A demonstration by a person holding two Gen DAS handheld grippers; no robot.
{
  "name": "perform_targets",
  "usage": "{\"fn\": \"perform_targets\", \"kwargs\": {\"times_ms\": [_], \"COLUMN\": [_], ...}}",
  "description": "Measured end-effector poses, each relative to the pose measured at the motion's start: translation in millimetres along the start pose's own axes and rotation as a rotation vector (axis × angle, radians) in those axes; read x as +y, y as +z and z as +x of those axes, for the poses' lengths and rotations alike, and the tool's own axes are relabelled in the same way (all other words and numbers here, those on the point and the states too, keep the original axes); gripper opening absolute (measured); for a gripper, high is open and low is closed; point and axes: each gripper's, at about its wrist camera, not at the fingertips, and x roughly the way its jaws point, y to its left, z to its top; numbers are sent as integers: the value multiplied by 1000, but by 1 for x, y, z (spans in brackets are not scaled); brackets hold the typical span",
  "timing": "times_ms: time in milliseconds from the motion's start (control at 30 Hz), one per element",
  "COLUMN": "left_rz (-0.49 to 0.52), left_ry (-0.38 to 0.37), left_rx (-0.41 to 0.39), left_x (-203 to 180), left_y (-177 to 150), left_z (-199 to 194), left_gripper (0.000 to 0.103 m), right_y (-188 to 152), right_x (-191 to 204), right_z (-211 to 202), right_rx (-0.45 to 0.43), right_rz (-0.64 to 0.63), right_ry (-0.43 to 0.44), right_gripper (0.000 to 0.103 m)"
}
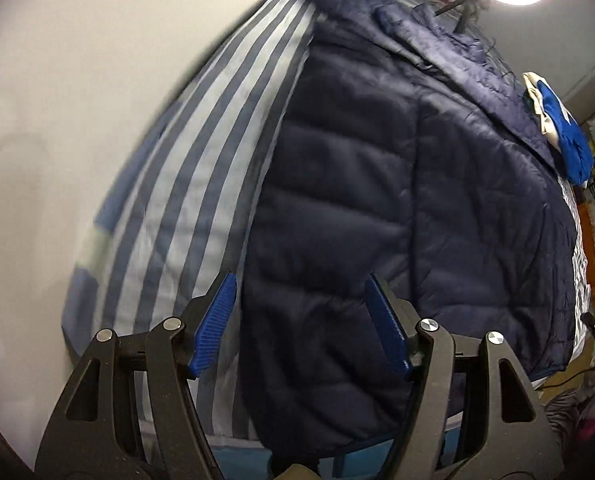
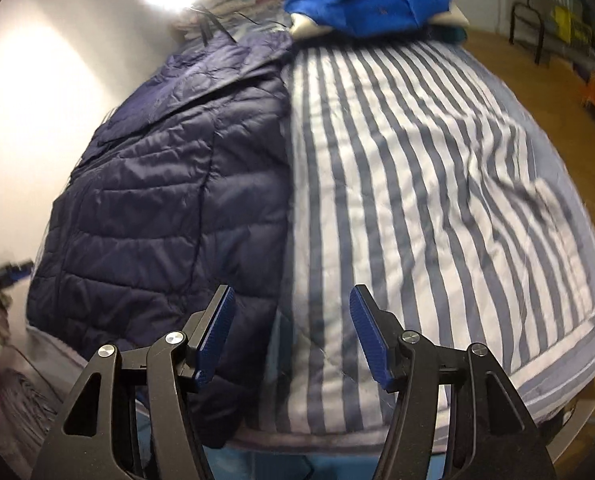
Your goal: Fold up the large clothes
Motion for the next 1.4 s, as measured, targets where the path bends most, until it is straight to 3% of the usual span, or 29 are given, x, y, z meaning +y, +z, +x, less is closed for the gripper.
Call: {"fn": "perform_targets", "kwargs": {"times_ms": [100,267,367,467,533,600,700,1000,1167,1400], "left_rz": [-48,-113,-86,-62,-49,-38,-63,-89,-62,-18], "left_ry": [-9,-88,-117,-125,-130,-116,-142,-305,-340,-370], "left_rx": [7,5,26,32,27,14,-28,-219,-294,-415], "left_x": [14,31,26,17,11,5,2,-4,-25,-64], "left_y": [-7,-11,-13,-15,-16,-14,-10,7,45,127], "left_z": [5,6,7,8,7,5,-9,-100,-130,-160], "left_gripper": [69,66,38,19,8,4,3,2,2,2], "right_y": [-9,-18,-18,-16,-15,-14,-9,19,49,123], "right_x": [-5,-4,-2,5,12,21,32,33,37,59], "right_z": [6,25,31,38,43,51,46,-38,-49,-79], "right_rx": [37,91,90,106,127,165,132,-112,-159,-284], "right_rz": [40,63,99,104,86,79,67,153,172,86], "right_ry": [68,96,144,211,248,295,314,466,475,445], "right_gripper": [59,59,60,59,50,17,7,4,4,4]}}
